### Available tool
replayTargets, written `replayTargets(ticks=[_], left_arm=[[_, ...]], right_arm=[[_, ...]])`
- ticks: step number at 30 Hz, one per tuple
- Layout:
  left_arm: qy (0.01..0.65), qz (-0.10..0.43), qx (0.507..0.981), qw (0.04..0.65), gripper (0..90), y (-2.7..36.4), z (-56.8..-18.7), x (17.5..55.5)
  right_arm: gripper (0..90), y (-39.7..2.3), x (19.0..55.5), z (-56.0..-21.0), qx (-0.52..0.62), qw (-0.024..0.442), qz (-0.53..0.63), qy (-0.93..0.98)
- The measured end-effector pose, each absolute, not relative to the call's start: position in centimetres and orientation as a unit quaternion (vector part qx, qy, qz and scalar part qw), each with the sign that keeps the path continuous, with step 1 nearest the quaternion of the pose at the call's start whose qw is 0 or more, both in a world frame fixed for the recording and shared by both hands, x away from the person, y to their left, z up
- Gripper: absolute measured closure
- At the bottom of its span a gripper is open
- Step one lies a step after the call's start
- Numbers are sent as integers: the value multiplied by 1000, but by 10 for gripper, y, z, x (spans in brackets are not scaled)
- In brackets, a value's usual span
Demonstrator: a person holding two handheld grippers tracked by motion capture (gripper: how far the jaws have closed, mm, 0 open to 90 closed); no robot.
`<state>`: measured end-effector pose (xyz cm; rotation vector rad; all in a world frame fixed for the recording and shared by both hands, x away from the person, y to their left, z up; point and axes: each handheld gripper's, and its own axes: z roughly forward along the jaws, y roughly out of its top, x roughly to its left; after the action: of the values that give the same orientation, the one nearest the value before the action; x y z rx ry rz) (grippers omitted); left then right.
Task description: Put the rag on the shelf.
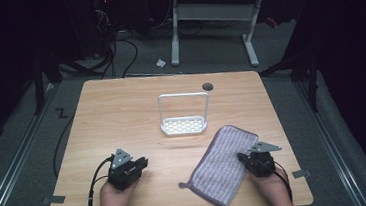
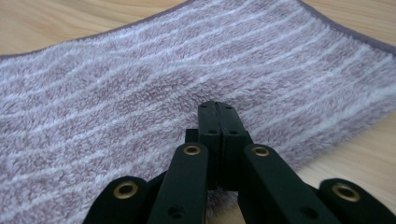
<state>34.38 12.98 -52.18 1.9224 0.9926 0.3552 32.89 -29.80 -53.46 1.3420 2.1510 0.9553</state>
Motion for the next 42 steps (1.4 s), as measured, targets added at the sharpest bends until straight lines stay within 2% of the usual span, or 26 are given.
replayTargets(ticks=[11, 12, 15, 23, 30, 36, 38, 40, 42], left_arm=[[341, 109, 819, 448, 828, 81, -521, 334], [322, 107, 836, 431, 831, 71, -525, 332], [317, 95, 851, 407, 844, 64, -532, 332], [308, 55, 862, 400, 868, 69, -533, 316], [270, 23, 876, 399, 866, 54, -534, 287], [243, 4, 887, 392, 857, 45, -533, 272], [240, -3, 885, 399, 824, 46, -531, 270], [267, 18, 866, 423, 733, 54, -528, 278], [300, 38, 844, 442, 686, 64, -526, 294]], right_arm=[[900, -217, 322, -538, 387, 188, 366, 825], [900, -211, 321, -538, 381, 185, 370, 827], [900, -198, 320, -539, 370, 182, 376, 830], [900, -193, 328, -539, 364, 179, 378, 832], [900, -186, 338, -539, 357, 177, 376, 836], [900, -185, 328, -538, 349, 170, 375, 842], [882, -188, 312, -538, 344, 163, 378, 844], [819, -192, 304, -536, 346, 165, 380, 841], [812, -197, 299, -531, 344, 177, 386, 837]])
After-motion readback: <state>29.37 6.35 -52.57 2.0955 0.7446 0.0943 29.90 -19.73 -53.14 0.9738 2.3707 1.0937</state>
